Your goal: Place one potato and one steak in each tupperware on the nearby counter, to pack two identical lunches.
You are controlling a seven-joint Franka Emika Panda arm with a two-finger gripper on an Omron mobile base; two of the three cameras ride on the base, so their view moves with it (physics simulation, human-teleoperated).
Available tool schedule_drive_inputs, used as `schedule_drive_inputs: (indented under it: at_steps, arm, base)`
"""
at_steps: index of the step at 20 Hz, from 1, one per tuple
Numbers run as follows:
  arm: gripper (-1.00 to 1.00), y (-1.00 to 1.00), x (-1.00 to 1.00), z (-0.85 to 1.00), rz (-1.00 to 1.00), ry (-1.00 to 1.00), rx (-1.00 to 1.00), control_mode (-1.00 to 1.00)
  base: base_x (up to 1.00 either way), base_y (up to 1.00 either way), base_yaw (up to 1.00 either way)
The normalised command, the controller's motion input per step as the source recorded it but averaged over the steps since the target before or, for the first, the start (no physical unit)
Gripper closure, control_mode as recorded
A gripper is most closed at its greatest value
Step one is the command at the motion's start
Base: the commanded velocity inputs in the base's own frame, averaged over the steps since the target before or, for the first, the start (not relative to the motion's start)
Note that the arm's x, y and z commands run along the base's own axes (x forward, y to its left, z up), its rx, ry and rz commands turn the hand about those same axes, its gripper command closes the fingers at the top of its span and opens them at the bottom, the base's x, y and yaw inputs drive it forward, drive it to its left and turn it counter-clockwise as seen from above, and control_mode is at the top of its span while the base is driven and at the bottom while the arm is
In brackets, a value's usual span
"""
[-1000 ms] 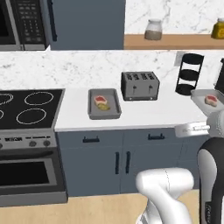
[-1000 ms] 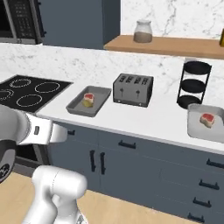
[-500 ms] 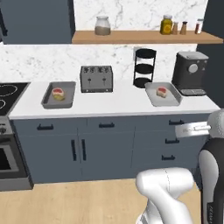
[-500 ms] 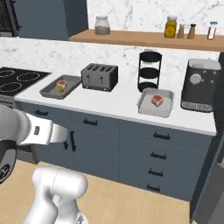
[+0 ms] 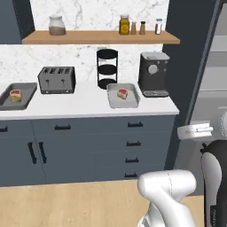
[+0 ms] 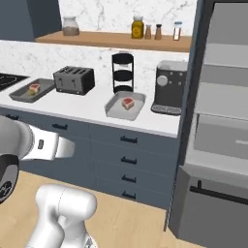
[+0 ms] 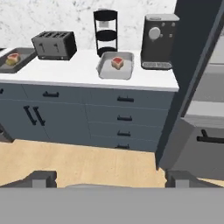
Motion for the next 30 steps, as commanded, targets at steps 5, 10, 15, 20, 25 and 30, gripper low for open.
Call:
schedule_drive_inputs:
  at_steps: [5, 10, 15, 20, 25, 30]
  arm:
    - [-1.00, 0.00, 0.00, 0.00, 0.00, 0.00, 0.00, 1.00]
    - [-1.00, 0.00, 0.00, 0.00, 0.00, 0.00, 0.00, 1.00]
    - [-1.00, 0.00, 0.00, 0.00, 0.00, 0.00, 0.00, 1.00]
    - [-1.00, 0.00, 0.00, 0.00, 0.00, 0.00, 0.00, 1.00]
    - [-1.00, 0.00, 0.00, 0.00, 0.00, 0.00, 0.00, 1.00]
    - [-1.00, 0.00, 0.00, 0.00, 0.00, 0.00, 0.00, 1.00]
  base:
    - [0.00, -1.00, -0.05]
    - [0.06, -1.00, -0.21]
    - [0.24, -0.74, -0.23]
    - [0.29, -0.41, -0.21]
    - [0.65, -0.02, -0.21]
    - [0.66, 0.00, -0.19]
